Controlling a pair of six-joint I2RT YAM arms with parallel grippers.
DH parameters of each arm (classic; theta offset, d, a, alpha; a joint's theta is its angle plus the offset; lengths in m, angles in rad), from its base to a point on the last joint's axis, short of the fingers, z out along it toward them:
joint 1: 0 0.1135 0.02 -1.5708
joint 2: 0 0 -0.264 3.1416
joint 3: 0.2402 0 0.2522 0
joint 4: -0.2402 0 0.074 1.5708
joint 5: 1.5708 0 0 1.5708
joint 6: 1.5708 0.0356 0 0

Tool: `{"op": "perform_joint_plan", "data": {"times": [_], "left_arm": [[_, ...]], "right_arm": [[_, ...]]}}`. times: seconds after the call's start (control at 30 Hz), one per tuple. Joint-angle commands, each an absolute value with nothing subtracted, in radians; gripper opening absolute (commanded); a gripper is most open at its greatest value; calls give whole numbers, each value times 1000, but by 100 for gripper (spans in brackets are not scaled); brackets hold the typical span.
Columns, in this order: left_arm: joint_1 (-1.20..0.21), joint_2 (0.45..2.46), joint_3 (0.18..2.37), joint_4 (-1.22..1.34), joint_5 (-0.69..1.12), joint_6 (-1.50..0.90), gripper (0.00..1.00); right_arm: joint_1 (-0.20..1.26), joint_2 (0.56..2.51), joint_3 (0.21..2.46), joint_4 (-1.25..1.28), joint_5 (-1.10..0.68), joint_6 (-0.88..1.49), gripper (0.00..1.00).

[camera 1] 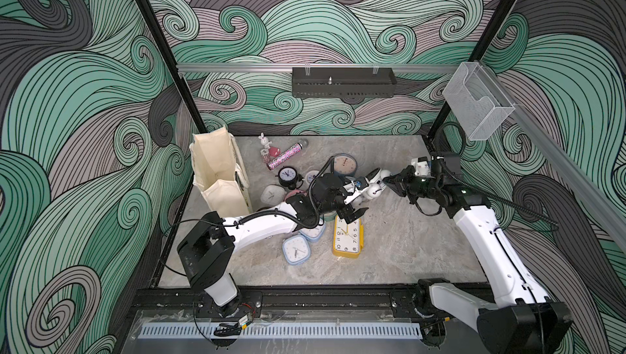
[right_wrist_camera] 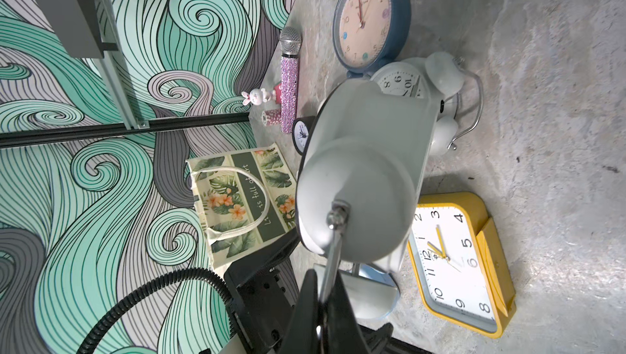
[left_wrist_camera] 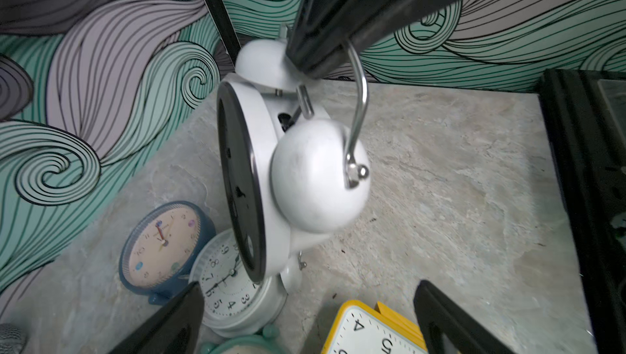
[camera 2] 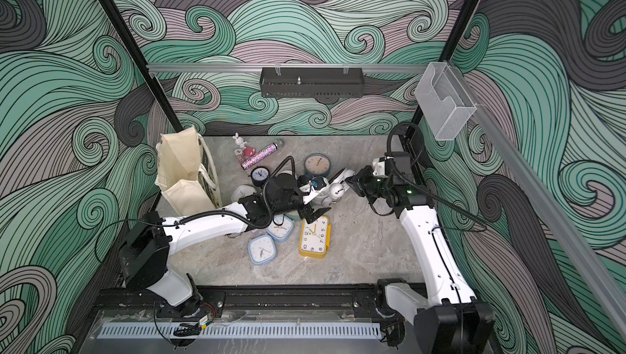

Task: Put the alarm clock into the canvas bag
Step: Place the alarm at the canvas bag.

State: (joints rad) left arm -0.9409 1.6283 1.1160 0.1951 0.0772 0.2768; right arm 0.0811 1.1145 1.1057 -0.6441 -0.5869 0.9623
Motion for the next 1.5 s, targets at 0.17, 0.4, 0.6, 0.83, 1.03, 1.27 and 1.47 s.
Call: {"op": "perform_joint_plan", "data": {"times": [0.17,0.4,0.6,0.83,1.03,1.27,1.47], "left_arm": [[-965,1699,1123,361,-60,311,99],[-969,1739,1138,413,-174,284,96],[-971,1754,1129,439,-207,288,86],[-997,1739,1121,443,-221,346,72],[-1013,1721,1131,417,-233,318,57],[-1015,1691,1167,311,-236,263,44],[-1015,1651,1173,264,-247,225,38]], "right_arm": [[95,1078,1115,-580,-686,1016,0],[103,1081,1111,-553,-704,1049,0],[113,1086,1106,-540,-702,1059,0],[120,1104,1100,-516,-696,1069,0],[124,1136,1115,-487,-694,1067,0],[126,1180,1128,-443,-703,1072,0],[126,1206,1150,-415,-713,1069,0]]}}
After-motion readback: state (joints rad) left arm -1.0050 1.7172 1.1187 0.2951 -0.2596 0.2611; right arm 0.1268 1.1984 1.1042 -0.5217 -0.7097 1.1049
